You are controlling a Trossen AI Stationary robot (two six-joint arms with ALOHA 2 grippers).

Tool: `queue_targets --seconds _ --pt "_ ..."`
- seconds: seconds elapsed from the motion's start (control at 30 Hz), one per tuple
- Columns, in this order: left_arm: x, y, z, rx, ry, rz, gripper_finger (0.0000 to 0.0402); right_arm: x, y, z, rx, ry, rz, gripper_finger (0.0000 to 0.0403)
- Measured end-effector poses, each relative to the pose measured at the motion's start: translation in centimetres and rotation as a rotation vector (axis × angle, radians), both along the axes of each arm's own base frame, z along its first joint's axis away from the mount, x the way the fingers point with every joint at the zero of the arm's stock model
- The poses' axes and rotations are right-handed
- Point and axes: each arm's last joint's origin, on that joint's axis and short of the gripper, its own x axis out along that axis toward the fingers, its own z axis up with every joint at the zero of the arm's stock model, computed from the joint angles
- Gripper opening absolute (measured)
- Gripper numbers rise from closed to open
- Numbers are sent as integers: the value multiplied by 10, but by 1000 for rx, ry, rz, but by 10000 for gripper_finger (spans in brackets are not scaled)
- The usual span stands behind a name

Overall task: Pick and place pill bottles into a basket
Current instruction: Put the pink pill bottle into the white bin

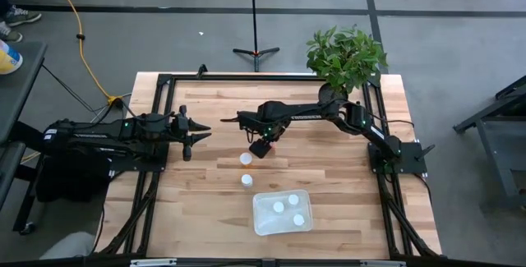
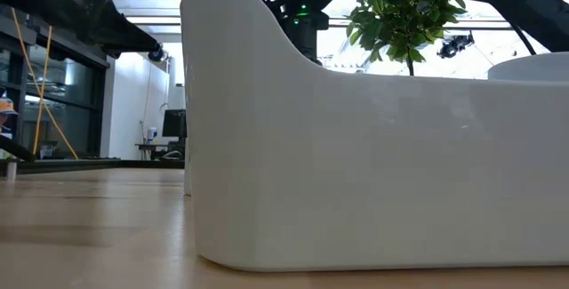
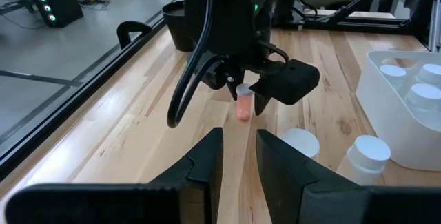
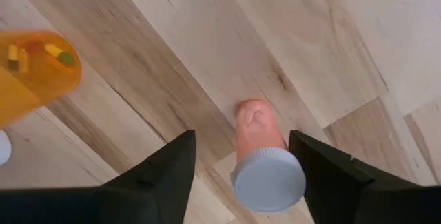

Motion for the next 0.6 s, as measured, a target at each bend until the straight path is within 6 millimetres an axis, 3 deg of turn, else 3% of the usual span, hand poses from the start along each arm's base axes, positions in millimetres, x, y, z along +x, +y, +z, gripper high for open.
queue_targets --seconds 0.43,0.6 --pt "0 0 0 0 0 0 124 0 0 0 5 -2 18 105" --pt "0 0 0 0 0 0 124 0 1 0 25 -4 19 87"
